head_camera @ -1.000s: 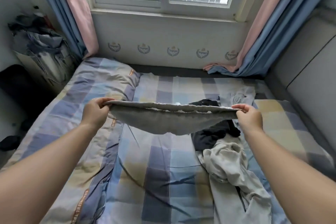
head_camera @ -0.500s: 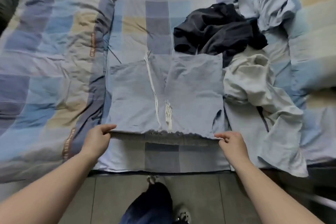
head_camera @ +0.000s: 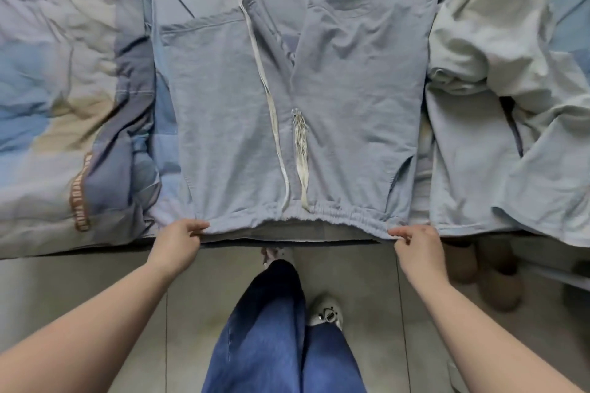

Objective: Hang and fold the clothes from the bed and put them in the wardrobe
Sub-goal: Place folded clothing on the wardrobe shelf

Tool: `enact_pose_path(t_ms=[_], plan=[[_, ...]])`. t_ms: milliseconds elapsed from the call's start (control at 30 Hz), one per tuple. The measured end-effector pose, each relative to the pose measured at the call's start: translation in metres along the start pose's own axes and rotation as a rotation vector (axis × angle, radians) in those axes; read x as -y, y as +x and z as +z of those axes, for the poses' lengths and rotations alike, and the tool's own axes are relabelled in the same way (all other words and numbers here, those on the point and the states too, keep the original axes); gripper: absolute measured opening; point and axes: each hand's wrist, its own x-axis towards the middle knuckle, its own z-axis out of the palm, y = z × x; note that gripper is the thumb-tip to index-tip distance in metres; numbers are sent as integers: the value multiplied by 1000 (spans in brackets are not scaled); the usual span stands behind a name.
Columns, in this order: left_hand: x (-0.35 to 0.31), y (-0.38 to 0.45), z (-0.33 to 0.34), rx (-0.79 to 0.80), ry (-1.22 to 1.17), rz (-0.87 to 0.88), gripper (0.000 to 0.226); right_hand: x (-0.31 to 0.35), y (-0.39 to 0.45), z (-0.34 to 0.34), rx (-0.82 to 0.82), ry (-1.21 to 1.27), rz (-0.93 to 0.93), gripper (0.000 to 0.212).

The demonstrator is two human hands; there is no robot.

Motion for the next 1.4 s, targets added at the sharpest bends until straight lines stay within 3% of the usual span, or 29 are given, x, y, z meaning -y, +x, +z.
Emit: enact_pose_path(t_ms=[133,500,700,833,967,1067,1167,1267,1400], plan=[[-4,12,-17,125,-113,-47,44,28,-2,6,3,-55,-21,26],[-5,127,-85,14,-298,-35,35,228,-13,139,400,-17,-387,29],[-16,203,-117,84,-473,44,48,309,-2,198,526,-384,-720,47],[-29,241,-123,90,-466,94,56,338,21,217,661,-583,-733,60],[-42,267,-122,64,-536,122,54,351,30,233,687,-752,-731,61],[-52,283,-126,44,-538,122,52,351,32,240,619,-734,-759,39],[-63,292,-135,11,-503,144,45,342,36,237,564,-674,-807,33],[-75,296,-146,-4,-504,137,37,325,36,234,508,-474,-781,14],[-107,298,-155,-59,-468,152,34,300,35,220,551,-207,-684,18]])
